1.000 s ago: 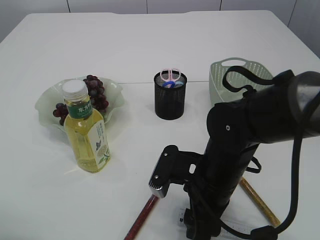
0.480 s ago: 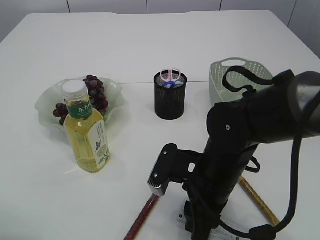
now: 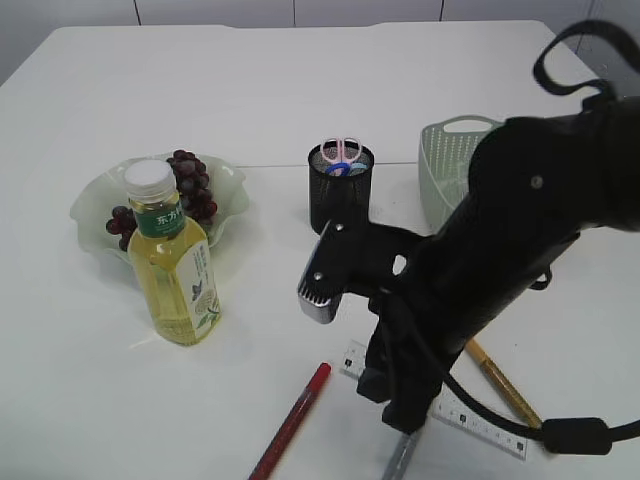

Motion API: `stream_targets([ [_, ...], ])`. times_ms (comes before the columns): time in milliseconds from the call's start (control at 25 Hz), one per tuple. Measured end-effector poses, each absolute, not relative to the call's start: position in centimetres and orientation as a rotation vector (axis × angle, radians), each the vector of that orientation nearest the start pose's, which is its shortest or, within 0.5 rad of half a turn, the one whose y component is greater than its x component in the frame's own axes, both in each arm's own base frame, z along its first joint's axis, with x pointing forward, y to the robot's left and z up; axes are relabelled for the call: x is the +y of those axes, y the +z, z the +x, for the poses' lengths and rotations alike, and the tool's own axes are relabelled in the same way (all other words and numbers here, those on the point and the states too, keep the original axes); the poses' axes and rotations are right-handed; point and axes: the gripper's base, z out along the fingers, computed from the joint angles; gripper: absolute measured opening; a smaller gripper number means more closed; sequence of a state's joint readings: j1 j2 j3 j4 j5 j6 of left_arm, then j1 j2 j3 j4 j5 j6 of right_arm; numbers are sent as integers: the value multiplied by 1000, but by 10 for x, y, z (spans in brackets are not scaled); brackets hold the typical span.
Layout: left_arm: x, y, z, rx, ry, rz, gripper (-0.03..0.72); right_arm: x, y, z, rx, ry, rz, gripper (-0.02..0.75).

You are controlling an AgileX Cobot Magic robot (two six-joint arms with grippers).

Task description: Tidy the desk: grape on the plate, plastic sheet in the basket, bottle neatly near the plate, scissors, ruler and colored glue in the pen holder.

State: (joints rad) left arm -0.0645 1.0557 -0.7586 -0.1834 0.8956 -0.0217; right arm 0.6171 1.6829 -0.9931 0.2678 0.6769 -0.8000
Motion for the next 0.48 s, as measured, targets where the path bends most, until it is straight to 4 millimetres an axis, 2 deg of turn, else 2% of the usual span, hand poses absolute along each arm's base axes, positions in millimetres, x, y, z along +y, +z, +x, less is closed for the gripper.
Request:
stream_targets([
  [200, -25, 277, 184, 2673, -255, -51, 505, 189, 217, 256, 2256, 365, -1508, 273],
  [480, -25, 277, 184, 2680, -256, -50, 505, 154, 247, 292, 2133, 733, -1160, 273],
])
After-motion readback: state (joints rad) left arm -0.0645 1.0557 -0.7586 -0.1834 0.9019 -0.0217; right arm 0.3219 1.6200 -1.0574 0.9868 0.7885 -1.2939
